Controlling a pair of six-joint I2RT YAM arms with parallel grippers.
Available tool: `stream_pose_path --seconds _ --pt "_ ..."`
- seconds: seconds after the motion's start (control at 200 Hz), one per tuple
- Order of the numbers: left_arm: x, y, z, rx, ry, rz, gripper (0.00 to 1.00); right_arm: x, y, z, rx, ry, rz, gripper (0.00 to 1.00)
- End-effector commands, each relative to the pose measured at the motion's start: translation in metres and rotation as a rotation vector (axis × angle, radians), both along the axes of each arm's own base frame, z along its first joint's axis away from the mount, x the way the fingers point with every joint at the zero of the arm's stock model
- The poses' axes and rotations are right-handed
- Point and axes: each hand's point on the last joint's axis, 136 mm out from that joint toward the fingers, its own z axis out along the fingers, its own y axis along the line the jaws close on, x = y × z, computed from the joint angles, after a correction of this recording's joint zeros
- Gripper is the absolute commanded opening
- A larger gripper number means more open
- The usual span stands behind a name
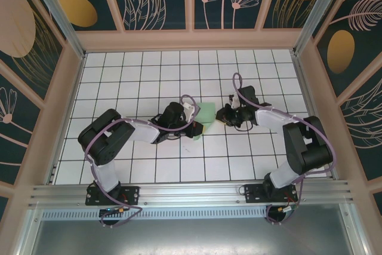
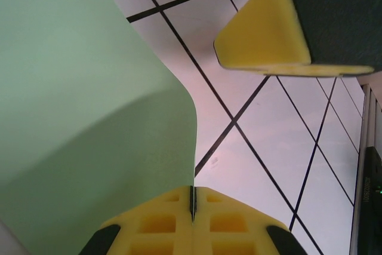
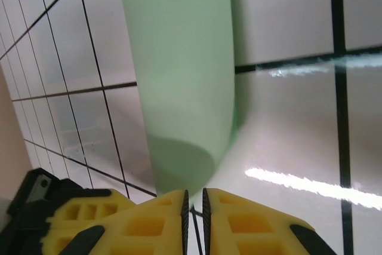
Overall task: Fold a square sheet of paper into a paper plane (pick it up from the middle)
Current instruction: Third fold the triangle at the center of the table.
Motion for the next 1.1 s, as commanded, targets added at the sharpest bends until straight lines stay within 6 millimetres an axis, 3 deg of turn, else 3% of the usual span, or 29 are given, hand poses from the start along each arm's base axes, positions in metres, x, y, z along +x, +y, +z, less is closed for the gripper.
stream_pose_path --seconds 0.0,0.31,0.555,1.096 --pt "-0.003 -0.003 -0.002 -0.026 0.018 -0.025 0.03 0.026 0.009 0.011 -0.036 -0.055 -0.004 0.18" --pt "-0.004 -0.002 -0.003 -0.020 0.019 -0.030 0.04 0.053 0.040 -0.023 -0.149 -0.011 0.109 0.12" --pt "0.001 -0.002 -0.003 0.010 0.008 -0.035 0.05 0.054 0.035 -0.057 -0.286 0.031 0.183 0.12" --pt "0.025 0.010 -0.009 0.120 -0.032 -0.003 0.09 0.048 0.033 -0.069 -0.360 0.011 0.293 0.12"
